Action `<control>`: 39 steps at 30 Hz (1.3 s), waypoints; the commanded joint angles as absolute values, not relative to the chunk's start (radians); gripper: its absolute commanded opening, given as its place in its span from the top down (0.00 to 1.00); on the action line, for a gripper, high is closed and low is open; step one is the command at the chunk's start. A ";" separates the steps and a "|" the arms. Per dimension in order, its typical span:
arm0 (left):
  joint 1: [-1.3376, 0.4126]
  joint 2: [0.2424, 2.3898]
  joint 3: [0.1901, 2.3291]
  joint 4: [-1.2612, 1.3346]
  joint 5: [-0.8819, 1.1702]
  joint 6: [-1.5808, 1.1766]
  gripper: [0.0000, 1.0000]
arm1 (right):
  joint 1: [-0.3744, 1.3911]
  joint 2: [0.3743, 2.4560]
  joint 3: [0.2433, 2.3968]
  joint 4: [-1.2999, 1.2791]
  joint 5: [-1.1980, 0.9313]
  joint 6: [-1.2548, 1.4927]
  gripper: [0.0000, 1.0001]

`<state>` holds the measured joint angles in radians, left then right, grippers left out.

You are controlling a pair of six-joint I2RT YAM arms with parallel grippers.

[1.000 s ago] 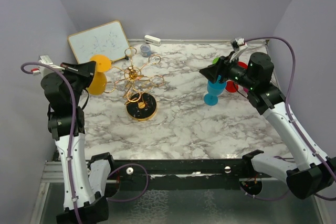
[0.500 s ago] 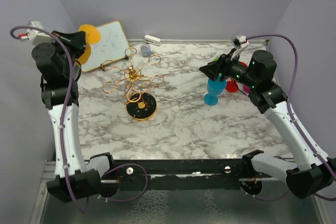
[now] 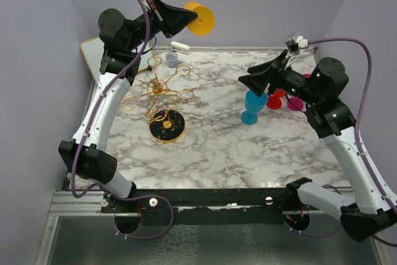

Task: Take the wine glass off the wine glass rack

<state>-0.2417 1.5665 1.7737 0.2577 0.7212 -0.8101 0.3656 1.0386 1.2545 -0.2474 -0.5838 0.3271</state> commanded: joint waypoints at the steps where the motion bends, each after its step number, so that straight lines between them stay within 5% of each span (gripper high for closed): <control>1: -0.265 1.475 1.683 0.510 0.934 -0.810 1.00 | 0.370 0.998 1.335 -0.289 -0.620 0.297 0.45; 14: -0.512 1.485 1.635 0.479 1.104 -0.693 1.00 | 0.370 0.970 1.324 -0.258 -0.782 0.318 0.46; 30: -0.559 1.500 1.546 0.548 1.099 -0.718 1.00 | 0.369 0.986 1.292 -0.255 -0.815 0.333 0.49; 35: -0.571 1.492 1.524 0.568 1.098 -0.725 1.00 | 0.370 1.007 1.274 -0.242 -0.833 0.348 0.57; 39: -0.572 1.489 1.515 0.568 1.098 -0.721 1.00 | 0.369 1.008 1.259 -0.217 -0.840 0.358 0.73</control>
<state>-0.5652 1.5028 1.5249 0.5167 1.0817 -0.7235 0.3664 1.0103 1.2755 -0.2604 -0.8040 0.3374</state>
